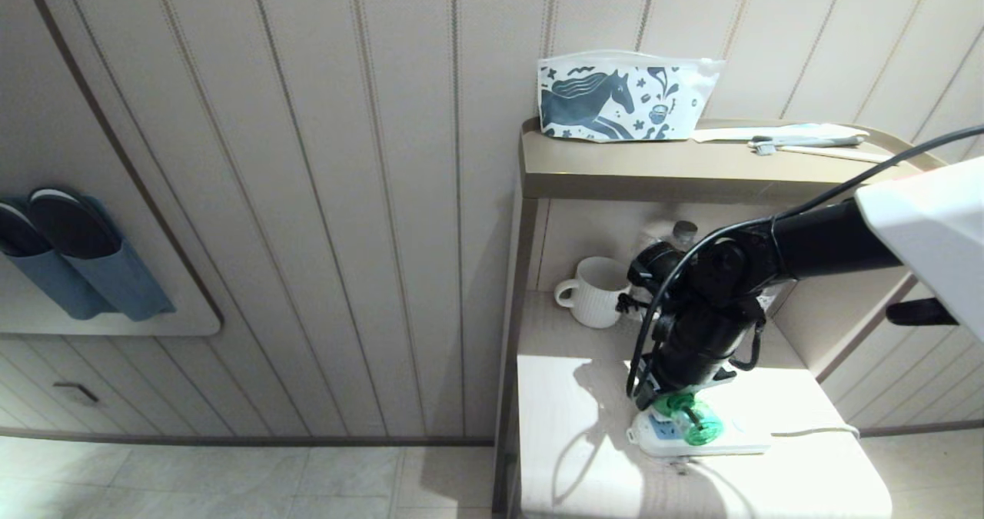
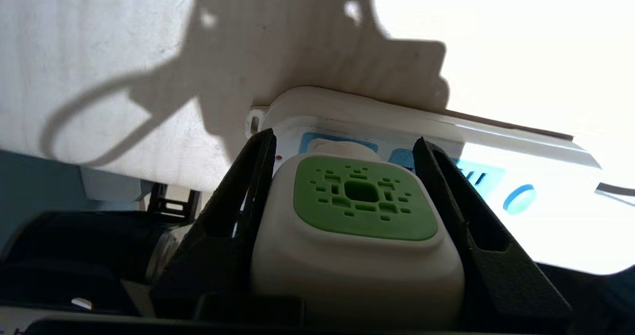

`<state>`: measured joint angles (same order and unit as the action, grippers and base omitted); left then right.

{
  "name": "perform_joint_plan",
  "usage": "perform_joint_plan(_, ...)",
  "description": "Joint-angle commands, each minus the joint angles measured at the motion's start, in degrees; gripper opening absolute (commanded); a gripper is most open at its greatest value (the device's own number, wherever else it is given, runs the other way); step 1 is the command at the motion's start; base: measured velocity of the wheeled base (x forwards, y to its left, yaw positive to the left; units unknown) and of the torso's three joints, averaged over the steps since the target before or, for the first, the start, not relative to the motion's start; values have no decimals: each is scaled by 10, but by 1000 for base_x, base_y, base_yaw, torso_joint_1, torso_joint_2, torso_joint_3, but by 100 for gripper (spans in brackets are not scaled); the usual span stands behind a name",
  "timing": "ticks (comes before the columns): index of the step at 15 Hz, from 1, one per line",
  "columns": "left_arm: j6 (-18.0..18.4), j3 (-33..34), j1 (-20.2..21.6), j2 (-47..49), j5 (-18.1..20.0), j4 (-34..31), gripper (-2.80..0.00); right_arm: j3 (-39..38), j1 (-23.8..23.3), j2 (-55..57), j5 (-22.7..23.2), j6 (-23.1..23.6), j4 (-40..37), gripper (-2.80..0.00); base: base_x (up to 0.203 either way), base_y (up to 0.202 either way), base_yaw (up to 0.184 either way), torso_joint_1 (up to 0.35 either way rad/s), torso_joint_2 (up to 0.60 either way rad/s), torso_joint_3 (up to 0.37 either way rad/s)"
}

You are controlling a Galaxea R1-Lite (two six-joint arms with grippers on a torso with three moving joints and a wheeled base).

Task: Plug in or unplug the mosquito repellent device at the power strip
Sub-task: Insert the plug into the socket

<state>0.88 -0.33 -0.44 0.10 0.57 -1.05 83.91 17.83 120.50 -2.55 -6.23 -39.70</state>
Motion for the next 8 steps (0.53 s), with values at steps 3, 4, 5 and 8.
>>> perform_joint_plan(3,0,0,0,1,0,0,-280,2,0,8,-25,-7,14,-280,0,0,0,0,0,0)
perform_joint_plan(4,0,0,0,1,0,0,-280,2,0,8,-25,-7,14,-280,0,0,0,0,0,0)
perform_joint_plan(5,0,0,0,1,0,0,-280,1,0,7,-25,-7,13,-280,0,0,0,0,0,0)
perform_joint_plan(8,0,0,0,1,0,0,-280,-9,0,-1,-25,-9,13,-280,0,0,0,0,0,0)
